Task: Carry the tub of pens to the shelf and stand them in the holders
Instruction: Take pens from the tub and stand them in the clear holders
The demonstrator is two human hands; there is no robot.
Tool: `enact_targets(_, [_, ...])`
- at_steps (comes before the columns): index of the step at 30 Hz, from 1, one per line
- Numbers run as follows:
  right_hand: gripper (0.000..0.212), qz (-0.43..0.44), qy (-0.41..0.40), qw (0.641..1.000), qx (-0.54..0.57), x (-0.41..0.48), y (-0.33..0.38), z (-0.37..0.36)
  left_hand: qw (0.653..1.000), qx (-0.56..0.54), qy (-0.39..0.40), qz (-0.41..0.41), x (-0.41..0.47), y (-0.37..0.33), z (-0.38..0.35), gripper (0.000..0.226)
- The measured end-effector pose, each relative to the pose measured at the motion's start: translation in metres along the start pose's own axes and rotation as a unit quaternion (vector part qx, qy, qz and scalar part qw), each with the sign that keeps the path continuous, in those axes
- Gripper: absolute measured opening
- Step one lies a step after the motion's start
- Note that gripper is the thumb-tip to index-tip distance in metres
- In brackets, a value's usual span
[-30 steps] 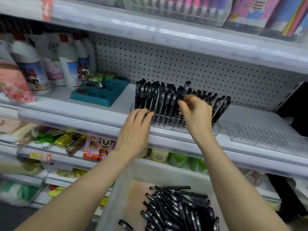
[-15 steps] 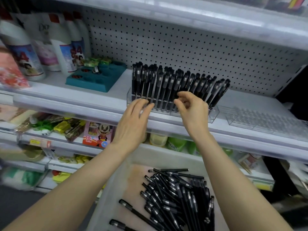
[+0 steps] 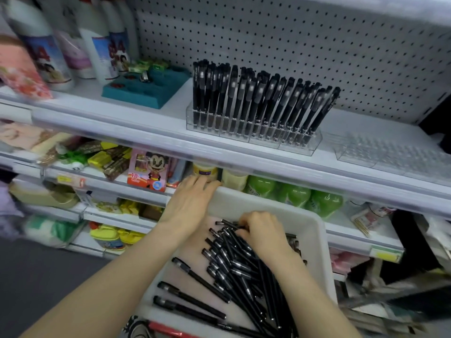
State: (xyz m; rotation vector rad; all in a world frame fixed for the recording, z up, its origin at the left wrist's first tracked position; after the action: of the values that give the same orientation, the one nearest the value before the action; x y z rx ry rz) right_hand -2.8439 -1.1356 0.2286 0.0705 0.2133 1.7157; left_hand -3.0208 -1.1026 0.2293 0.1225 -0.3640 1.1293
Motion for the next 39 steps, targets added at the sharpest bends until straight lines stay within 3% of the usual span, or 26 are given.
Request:
enact_targets(4, [0.025, 0.004, 0.024, 0.998, -0.056, 0.002, 0.004, -0.006, 1.000, 0.009, -0.001, -0.007, 0.000, -0.002, 0.001, 0.063])
enact_targets(9, [0.015, 0.015, 0.021, 1.000, 0.009, 0.001, 0.005, -0.002, 1.000, -0.015, -0.013, -0.004, -0.001, -0.001, 0.000, 0.066])
enact_targets(13, [0.011, 0.023, -0.049, 0.993, 0.108, 0.000, 0.000, 0.017, 0.991, -0.060, -0.060, -0.101, -0.003, -0.014, 0.012, 0.038])
enact_targets(17, [0.008, 0.036, -0.062, 0.984, 0.161, 0.004, -0.002, 0.031, 0.985, -0.044, -0.065, -0.154, 0.001, -0.017, 0.014, 0.025])
enact_targets(20, [0.005, 0.038, -0.033, 0.987, 0.155, 0.004, -0.010, 0.039, 0.983, -0.027, -0.091, -0.156, 0.006, -0.009, 0.014, 0.030])
enact_targets(23, [0.006, 0.015, -0.013, 0.983, 0.183, 0.000, -0.022, 0.056, 0.981, -0.036, -0.122, -0.148, 0.009, -0.004, 0.020, 0.021])
enact_targets(26, [0.007, -0.001, -0.039, 0.973, 0.227, 0.001, -0.024, 0.077, 0.982, -0.042, -0.134, -0.129, 0.013, -0.006, 0.025, 0.016])
enact_targets(28, [0.009, -0.029, -0.110, 0.942, 0.316, 0.003, -0.020, 0.093, 0.985, -0.058, -0.127, -0.105, 0.016, -0.008, 0.028, 0.018])
enact_targets(31, [0.025, -0.066, -0.193, 0.849, 0.487, 0.007, -0.009, 0.113, 0.986, -0.096, -0.112, -0.079, 0.026, -0.012, 0.035, 0.031])
enact_targets(33, [0.029, -0.061, -0.220, 0.807, 0.545, 0.014, 0.001, 0.123, 0.984, -0.109, -0.116, -0.082, 0.035, -0.014, 0.043, 0.032])
enact_targets(39, [0.013, -0.025, -0.354, 0.804, 0.477, 0.038, 0.001, 0.176, 0.980, -0.052, -0.183, -0.056, 0.068, -0.002, 0.067, 0.042])
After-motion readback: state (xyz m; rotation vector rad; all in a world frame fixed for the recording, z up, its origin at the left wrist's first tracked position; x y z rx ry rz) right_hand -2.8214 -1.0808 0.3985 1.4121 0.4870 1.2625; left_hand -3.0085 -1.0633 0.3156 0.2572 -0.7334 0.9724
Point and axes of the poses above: each hand's wrist, its own x-axis towards the middle knuckle, its own z-axis out of the back of the hand, y = z × x, the point moved 3 cm from there along x, towards the middle knuckle, and after that the axes turned 3 degrees about -z, right-handed, at the moved point
